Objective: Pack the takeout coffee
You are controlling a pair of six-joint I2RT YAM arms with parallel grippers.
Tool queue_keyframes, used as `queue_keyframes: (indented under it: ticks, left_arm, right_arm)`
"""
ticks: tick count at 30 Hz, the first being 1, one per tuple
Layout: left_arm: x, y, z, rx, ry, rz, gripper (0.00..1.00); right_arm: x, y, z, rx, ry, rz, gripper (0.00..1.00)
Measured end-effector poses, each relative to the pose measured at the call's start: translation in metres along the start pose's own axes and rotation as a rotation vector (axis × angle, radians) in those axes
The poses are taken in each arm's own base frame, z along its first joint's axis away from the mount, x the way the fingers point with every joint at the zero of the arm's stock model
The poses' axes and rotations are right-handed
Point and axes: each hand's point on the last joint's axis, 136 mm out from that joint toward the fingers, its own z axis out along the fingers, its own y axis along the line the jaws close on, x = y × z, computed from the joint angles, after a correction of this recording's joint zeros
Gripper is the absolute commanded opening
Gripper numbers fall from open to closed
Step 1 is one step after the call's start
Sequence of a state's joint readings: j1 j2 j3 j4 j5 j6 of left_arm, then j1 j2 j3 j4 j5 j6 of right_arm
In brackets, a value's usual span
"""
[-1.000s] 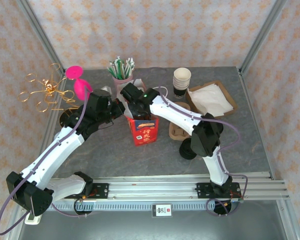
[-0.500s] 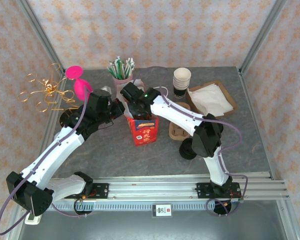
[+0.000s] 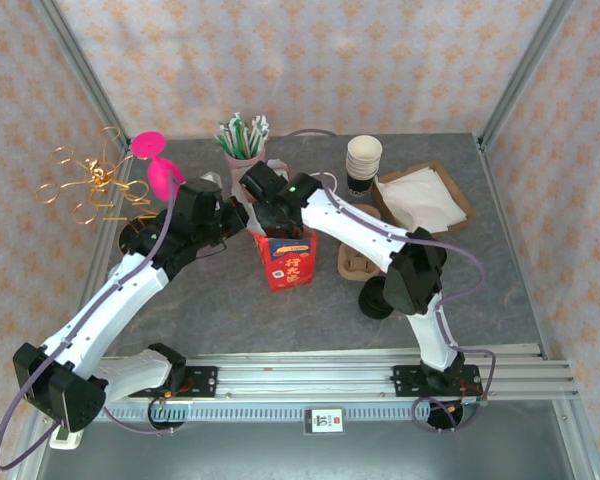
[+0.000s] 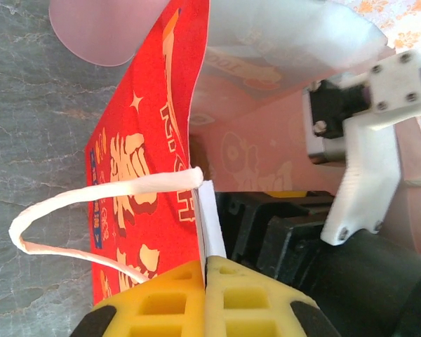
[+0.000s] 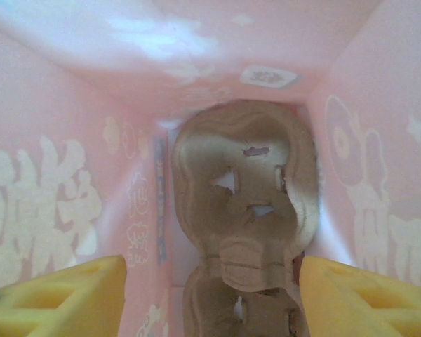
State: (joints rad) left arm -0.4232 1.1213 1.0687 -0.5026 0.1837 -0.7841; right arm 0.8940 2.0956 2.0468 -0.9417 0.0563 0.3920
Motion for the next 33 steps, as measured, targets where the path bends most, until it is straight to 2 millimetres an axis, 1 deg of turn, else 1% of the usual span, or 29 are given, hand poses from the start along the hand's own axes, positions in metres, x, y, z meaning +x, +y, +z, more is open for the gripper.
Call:
queue_keyframes:
  ticks: [2,6,10,17,21,26,33]
  left_arm:
    - [0.000,0.000,0.000,0.000,0.000,0.000,0.15]
    - [0.003,-0.001,0.002,0.005,0.016,0.000,0.18]
    - [0.003,-0.002,0.003,0.008,0.020,0.000,0.22]
    - [0.002,-0.002,0.001,0.004,0.020,0.000,0.25]
    - [0.001,-0.004,-0.001,0.005,0.020,0.000,0.26]
    - [-0.004,-0.009,-0.004,0.016,0.011,0.001,0.32]
    - [-0.004,-0.009,-0.005,0.014,0.010,0.001,0.45]
  right_arm:
    - [-0.006,0.002,-0.007,-0.008,-0.013,0.004,0.66]
    - [-0.014,0.010,-0.017,-0.034,-0.042,0.007,0.66]
    - [-0.014,0.010,-0.017,-0.032,-0.039,0.013,0.67]
    - [-0.012,0.009,-0.017,-0.027,-0.033,0.023,0.70]
    - [-0.011,0.008,-0.017,-0.025,-0.028,0.028,0.66]
    - [-0.009,0.007,-0.017,-0.020,-0.020,0.032,0.56]
    - [-0.006,0.004,-0.017,-0.011,-0.009,0.031,0.55]
